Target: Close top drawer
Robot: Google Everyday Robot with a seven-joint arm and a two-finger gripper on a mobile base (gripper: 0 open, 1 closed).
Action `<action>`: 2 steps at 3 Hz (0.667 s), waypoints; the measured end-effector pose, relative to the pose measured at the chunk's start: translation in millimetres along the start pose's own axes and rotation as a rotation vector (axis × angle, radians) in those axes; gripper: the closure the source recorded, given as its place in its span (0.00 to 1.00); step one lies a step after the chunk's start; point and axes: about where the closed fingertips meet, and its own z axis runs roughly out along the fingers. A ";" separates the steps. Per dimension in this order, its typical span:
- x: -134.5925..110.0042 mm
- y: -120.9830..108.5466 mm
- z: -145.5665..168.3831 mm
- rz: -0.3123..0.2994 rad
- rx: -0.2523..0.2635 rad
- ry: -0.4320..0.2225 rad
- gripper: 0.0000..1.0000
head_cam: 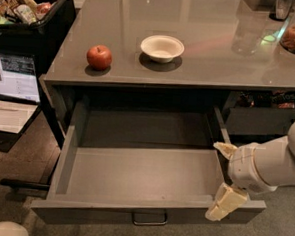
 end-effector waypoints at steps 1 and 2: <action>10.5 10.1 33.1 -0.001 -0.022 -0.040 0.00; 17.7 15.6 59.9 0.001 -0.045 -0.073 0.00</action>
Offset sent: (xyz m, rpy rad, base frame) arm 0.0002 0.0205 -0.0978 0.1242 0.0388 0.0458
